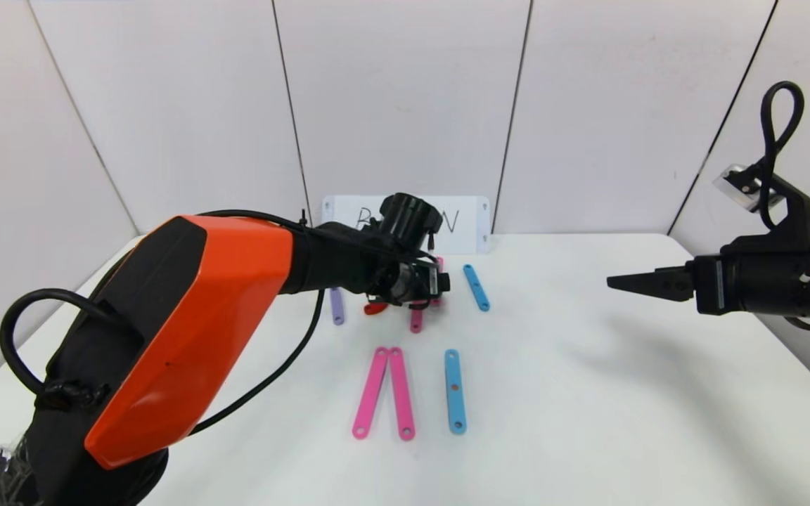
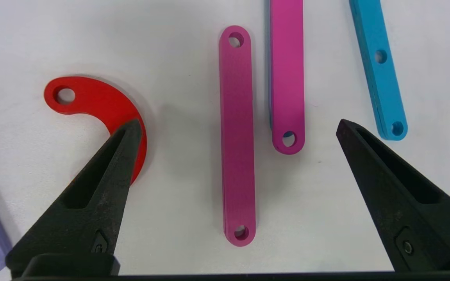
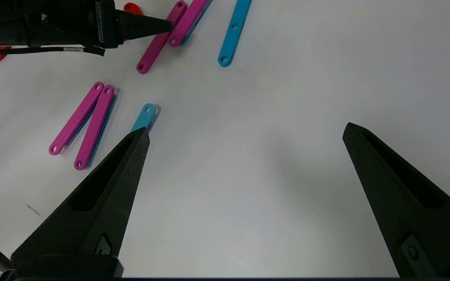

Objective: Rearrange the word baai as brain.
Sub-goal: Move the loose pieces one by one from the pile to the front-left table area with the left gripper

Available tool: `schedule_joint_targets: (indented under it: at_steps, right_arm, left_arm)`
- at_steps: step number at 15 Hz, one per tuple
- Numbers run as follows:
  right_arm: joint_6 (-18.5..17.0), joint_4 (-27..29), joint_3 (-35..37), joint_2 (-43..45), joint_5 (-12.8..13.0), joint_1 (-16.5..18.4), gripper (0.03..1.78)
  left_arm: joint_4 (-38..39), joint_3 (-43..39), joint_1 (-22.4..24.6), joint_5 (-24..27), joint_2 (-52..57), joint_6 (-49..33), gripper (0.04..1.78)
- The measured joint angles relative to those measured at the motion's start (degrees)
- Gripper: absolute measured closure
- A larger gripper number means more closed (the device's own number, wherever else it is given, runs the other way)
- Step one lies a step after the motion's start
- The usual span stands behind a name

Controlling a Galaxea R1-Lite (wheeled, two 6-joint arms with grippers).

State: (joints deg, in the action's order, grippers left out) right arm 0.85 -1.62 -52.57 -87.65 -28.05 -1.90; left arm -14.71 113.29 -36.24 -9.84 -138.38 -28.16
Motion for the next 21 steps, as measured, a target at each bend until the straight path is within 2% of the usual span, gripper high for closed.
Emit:
schedule_joint_targets:
  at_steps: [4, 9, 12, 15, 21]
  right_arm:
    - [0.0, -0.02, -0.07, -0.02, 0.02, 0.0, 0.08]
    - [-0.06, 0.0, -0.21, -0.24, 0.02, 0.0, 0.08]
    - [-0.09, -0.02, -0.29, -0.68, 0.02, -0.38, 0.08]
    - [-0.01, 0.0, -0.24, -1.43, 0.07, -0.68, 0.08]
    - [0.0, -0.02, -0.33, -2.36, 0.18, -1.1, 0.08]
  left_arm:
    - [-1.99, -0.09, 0.37, -0.05, 3.67, 0.29, 0.08]
    - [-14.17, -0.37, 3.54, -0.74, 9.5, 2.04, 0.08]
    - [-19.05, -1.19, 8.63, -0.55, 12.61, 4.51, 0.08]
    - [-19.27, -3.5, 15.52, 0.55, 14.51, 10.11, 0.08]
    - [-19.74, -4.88, 27.32, 7.63, 14.95, 20.44, 0.08]
